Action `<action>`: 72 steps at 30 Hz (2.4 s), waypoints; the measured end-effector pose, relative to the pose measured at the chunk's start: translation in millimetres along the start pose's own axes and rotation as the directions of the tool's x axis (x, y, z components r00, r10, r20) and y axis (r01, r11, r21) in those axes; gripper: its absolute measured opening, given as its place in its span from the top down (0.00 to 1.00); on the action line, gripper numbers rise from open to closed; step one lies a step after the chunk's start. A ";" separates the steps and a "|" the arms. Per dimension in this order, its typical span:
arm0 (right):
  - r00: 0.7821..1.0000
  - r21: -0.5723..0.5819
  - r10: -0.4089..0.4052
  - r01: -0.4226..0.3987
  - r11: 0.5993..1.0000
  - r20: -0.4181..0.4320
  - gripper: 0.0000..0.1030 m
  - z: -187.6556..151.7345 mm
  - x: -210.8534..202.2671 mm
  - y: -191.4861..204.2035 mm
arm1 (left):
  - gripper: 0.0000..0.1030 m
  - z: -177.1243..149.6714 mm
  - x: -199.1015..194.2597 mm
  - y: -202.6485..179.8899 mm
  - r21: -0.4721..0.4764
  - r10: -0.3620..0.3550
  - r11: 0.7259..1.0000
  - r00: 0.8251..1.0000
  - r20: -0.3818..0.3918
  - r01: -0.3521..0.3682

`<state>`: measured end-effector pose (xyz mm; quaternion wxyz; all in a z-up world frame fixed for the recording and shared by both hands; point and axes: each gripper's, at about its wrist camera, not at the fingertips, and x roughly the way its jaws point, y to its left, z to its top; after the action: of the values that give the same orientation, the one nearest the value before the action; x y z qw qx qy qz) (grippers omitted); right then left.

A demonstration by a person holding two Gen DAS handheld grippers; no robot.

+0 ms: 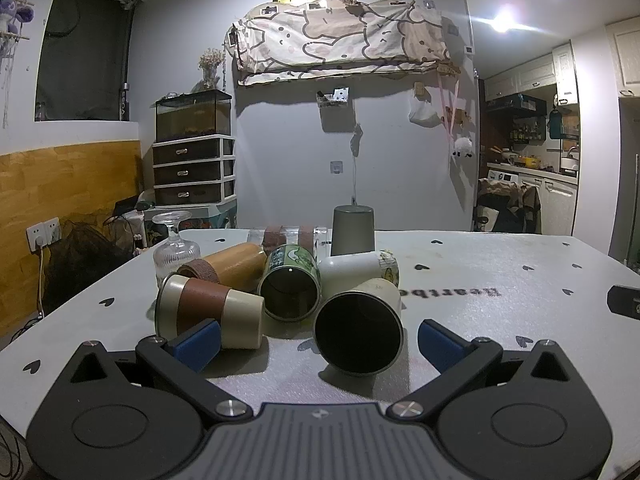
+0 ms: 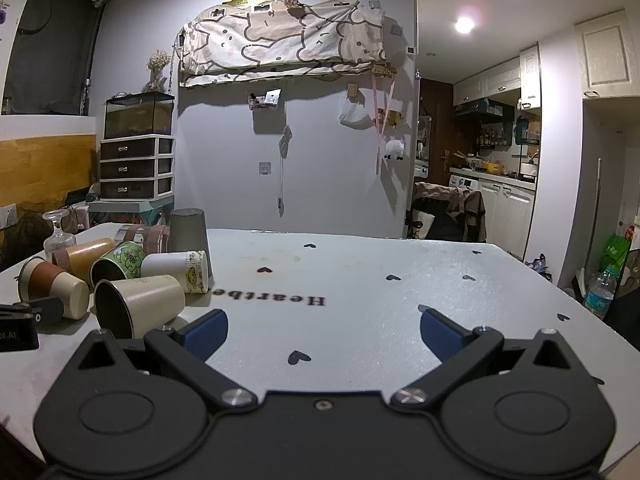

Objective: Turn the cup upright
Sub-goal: 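Move the left tool toward the cream paper cup lying on its side, then close the left tool on the cream paper cup's rim and lift it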

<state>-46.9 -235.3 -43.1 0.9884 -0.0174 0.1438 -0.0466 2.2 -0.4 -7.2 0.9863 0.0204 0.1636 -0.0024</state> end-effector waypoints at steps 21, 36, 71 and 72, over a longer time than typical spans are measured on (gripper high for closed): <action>1.000 0.005 0.009 -0.009 1.000 -0.008 0.00 -0.9 0.9 -2.7 | 0.00 -0.7 0.8 -0.8 0.003 -0.005 1.000 1.000 -0.001 0.005; 1.000 0.005 0.012 -0.012 1.000 -0.008 0.00 1.2 0.0 -3.3 | 0.00 0.2 1.1 -0.2 0.006 -0.009 1.000 1.000 -0.002 0.009; 0.998 0.069 0.065 -0.064 0.996 -0.010 0.00 1.5 -2.1 -22.1 | 0.15 11.9 151.2 9.8 0.057 -0.340 0.931 0.916 -0.212 0.359; 0.997 0.070 0.070 -0.069 0.995 -0.010 0.00 0.6 -2.3 -21.8 | 0.19 10.2 151.4 8.2 0.061 -0.346 0.928 0.911 -0.225 0.368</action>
<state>-50.8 -256.7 -40.8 0.9885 0.0225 0.1486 -0.0171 148.9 7.7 -46.1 0.9440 0.0407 0.2674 -0.1889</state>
